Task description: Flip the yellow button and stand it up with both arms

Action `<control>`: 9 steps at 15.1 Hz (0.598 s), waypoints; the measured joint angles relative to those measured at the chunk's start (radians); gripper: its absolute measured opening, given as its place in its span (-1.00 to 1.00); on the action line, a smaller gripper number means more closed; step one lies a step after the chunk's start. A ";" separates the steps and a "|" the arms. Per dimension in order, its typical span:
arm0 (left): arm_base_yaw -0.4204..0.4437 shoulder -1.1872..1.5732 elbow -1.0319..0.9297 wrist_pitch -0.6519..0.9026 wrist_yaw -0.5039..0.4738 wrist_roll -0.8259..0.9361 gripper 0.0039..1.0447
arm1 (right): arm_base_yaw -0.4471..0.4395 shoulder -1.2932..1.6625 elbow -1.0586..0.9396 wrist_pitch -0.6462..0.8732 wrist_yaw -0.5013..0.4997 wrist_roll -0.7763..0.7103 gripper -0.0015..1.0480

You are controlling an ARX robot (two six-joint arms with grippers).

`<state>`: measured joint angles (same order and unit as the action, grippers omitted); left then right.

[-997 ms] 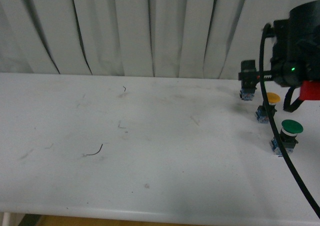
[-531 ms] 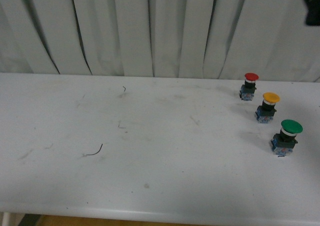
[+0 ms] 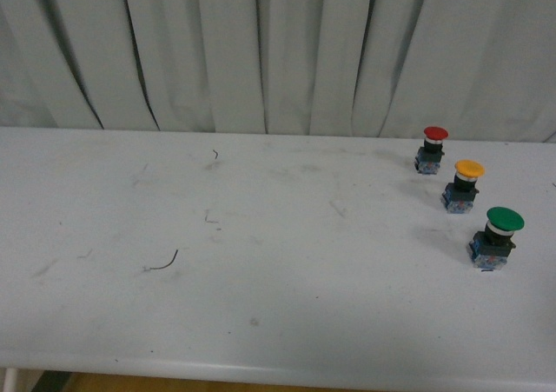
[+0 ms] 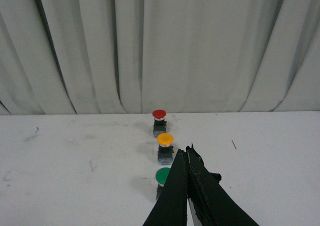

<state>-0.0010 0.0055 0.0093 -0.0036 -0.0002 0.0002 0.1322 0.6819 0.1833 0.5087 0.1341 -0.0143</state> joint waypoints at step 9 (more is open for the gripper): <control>0.000 0.000 0.000 0.000 0.000 0.000 0.88 | -0.132 -0.274 -0.135 -0.148 -0.134 0.007 -0.96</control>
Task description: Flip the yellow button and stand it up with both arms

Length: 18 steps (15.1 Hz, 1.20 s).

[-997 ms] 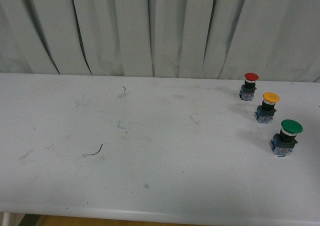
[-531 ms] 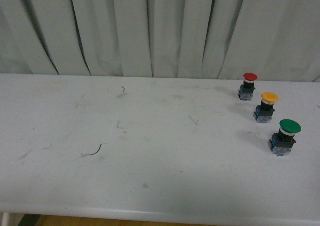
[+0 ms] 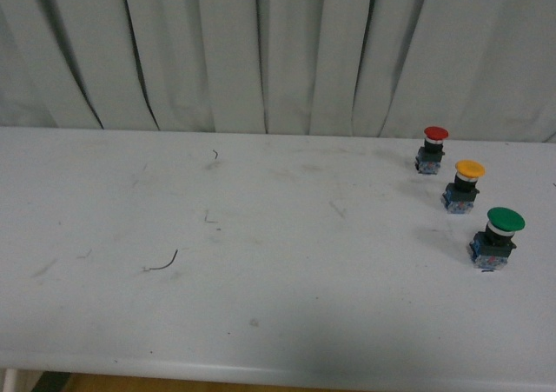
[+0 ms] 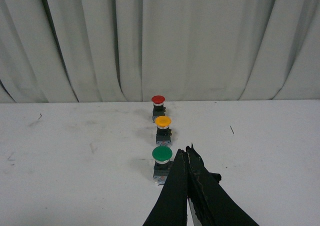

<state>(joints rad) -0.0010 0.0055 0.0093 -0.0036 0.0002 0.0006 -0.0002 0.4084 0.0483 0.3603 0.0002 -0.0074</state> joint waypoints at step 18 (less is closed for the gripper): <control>0.000 0.000 0.000 0.000 0.000 0.000 0.88 | 0.000 -0.406 -0.037 -0.364 0.000 0.000 -0.96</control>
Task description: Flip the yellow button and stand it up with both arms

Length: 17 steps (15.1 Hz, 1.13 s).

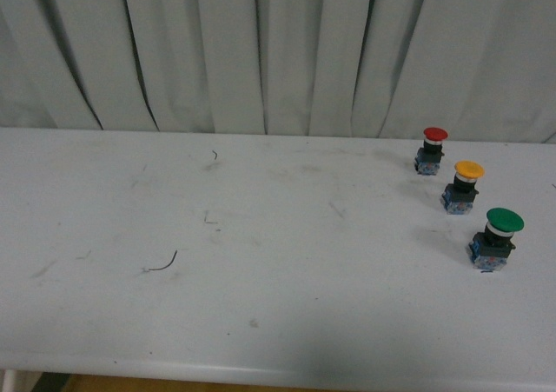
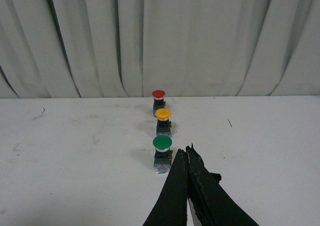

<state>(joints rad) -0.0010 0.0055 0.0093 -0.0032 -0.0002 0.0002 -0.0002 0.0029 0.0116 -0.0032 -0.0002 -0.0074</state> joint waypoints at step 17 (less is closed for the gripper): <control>0.000 0.000 0.000 0.000 0.000 0.000 0.88 | 0.000 0.000 0.000 0.000 0.000 0.000 0.87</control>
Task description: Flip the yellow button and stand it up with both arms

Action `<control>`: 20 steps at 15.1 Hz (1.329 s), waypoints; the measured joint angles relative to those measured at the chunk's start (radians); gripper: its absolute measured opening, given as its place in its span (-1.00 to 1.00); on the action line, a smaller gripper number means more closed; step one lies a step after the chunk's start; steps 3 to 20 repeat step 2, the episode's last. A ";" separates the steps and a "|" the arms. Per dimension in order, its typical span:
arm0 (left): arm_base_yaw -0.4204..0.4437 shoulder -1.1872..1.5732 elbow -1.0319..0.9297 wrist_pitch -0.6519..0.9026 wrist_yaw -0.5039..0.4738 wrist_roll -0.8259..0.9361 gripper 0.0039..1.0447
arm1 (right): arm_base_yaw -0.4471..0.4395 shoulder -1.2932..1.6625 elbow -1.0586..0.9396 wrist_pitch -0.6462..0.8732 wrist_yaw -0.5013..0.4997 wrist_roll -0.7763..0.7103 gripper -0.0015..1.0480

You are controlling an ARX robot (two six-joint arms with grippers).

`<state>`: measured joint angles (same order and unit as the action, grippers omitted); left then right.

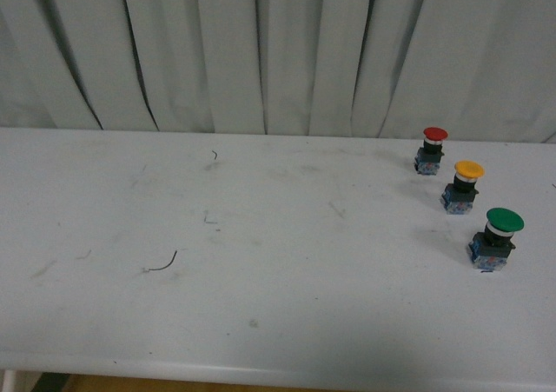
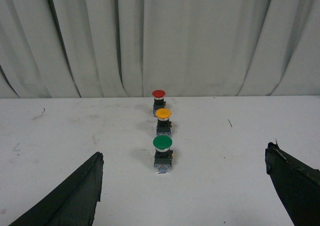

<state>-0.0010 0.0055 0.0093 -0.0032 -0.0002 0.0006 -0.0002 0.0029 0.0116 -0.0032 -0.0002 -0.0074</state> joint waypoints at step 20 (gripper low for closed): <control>0.000 0.000 0.000 0.000 0.000 0.000 0.88 | 0.000 0.000 0.000 0.000 0.000 0.000 0.87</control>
